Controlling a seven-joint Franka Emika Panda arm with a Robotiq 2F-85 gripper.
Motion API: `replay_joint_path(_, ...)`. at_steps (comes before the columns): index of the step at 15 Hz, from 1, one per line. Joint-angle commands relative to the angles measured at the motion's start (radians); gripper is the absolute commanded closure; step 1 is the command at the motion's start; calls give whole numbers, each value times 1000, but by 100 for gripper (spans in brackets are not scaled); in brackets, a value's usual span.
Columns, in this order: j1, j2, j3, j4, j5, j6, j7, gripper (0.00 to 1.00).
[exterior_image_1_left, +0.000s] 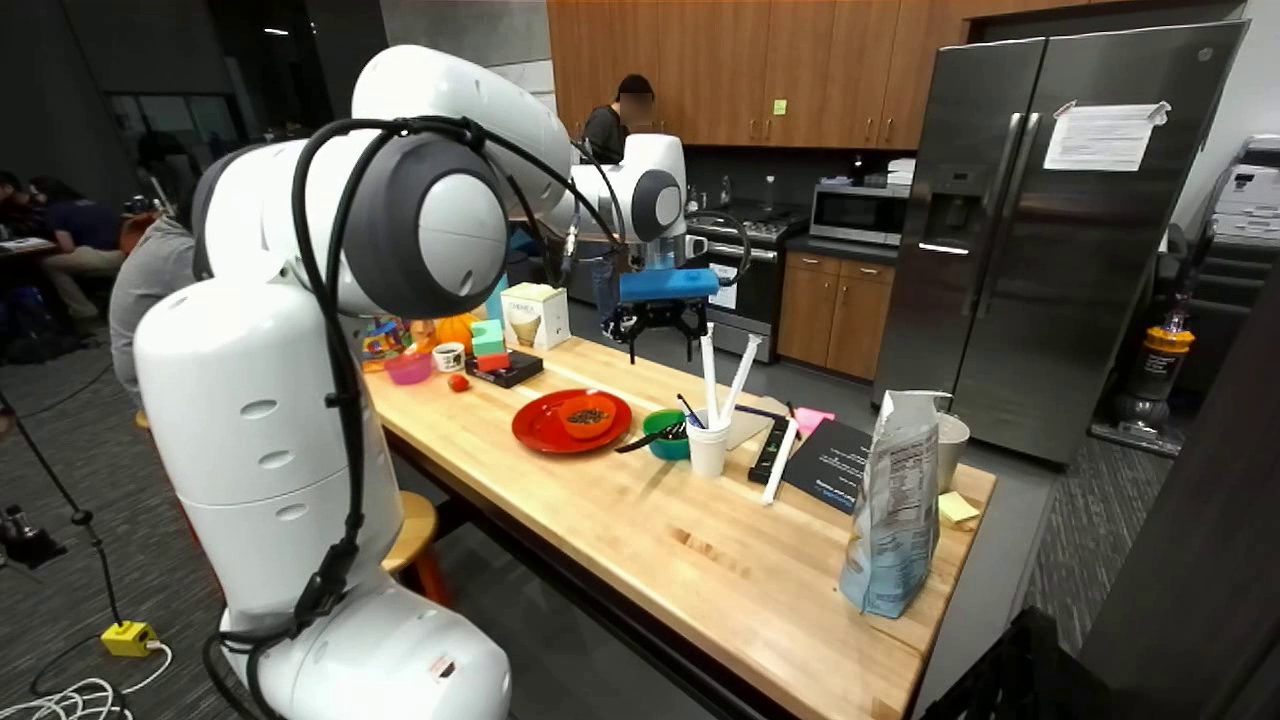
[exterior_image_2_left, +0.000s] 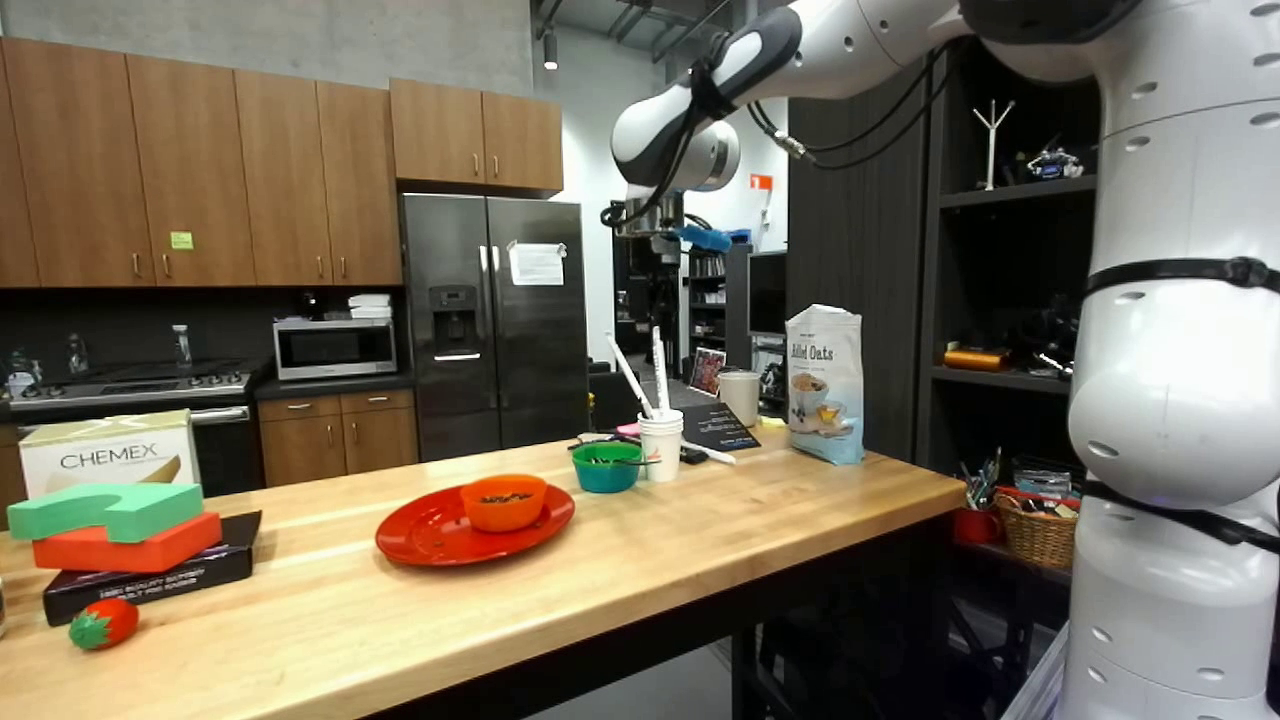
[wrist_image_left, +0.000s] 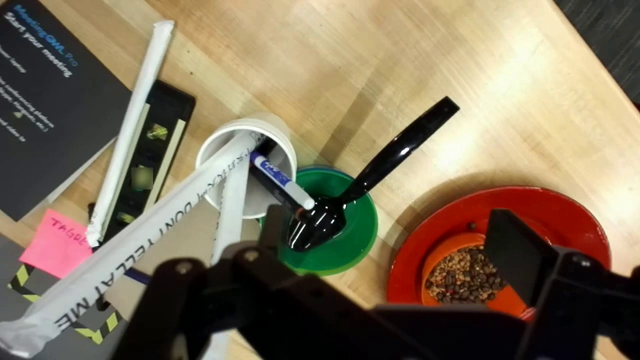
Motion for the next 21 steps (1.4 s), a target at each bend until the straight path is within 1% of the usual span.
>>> replay_joint_path(1,2,-66,8,-62,-123,-8,27,0)
replay_joint_path(4,-8,-94,-1,-123,-142,26,59,0)
replay_joint_path(7,-23,-121,-21,-188,-94,80,108,0)
replay_joint_path(12,-47,-158,-54,-304,-17,258,218,0)
replay_joint_path(16,-70,-144,-81,-328,40,361,276,0)
replay_joint_path(21,-78,-110,-87,-355,66,460,359,0)
